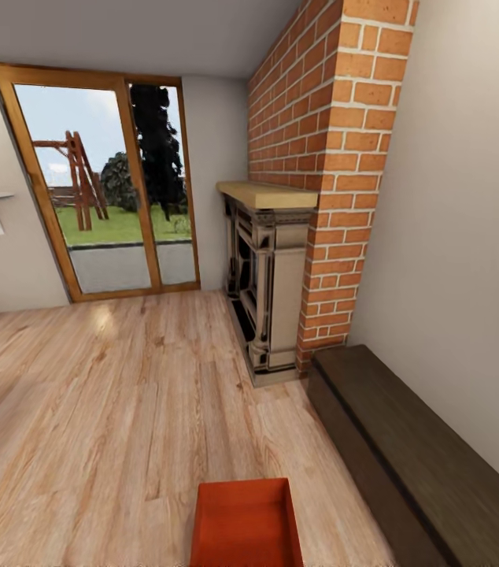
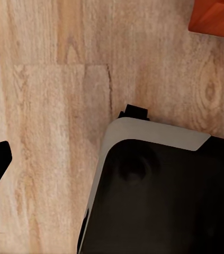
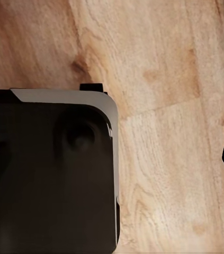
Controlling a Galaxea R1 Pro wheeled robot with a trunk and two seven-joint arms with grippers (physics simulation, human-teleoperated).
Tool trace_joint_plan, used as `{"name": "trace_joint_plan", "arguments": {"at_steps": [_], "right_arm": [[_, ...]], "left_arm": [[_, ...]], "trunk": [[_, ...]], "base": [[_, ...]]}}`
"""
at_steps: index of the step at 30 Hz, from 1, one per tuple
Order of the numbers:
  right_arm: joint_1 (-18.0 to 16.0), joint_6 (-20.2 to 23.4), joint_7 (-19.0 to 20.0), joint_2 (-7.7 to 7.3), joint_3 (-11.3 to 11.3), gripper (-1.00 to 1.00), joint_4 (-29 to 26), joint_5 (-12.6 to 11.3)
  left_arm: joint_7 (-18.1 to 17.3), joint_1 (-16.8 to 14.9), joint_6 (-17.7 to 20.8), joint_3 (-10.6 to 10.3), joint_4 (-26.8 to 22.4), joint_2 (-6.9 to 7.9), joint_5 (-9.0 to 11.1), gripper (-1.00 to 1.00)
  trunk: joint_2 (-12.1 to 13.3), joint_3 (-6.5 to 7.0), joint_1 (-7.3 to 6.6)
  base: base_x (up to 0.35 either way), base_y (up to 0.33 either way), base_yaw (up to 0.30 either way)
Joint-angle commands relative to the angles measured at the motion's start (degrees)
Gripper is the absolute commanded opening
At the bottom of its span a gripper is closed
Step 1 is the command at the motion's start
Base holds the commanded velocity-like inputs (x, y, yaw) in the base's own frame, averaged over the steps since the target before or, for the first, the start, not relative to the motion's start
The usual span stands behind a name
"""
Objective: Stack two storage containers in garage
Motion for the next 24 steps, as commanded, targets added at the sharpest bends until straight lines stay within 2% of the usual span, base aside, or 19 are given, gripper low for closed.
{"name": "trace_joint_plan", "arguments": {"at_steps": [1,24], "right_arm": [[-0.1,-0.3,0.0,0.04,0.5,1.00,0.2,-0.4],[-0.1,-0.4,-0.1,-0.09,0.4,1.00,0.2,-0.5]], "left_arm": [[0.1,0.0,-0.2,-0.5,0.0,-0.01,0.5,1.00],[0.2,0.0,-0.2,-0.5,0.0,-0.01,0.5,1.00]], "trunk": [[0.0,-0.16,0.00],[0.0,-2.27,0.00]], "base": [[0.000,0.000,0.000],[0.000,0.000,0.000]]}}
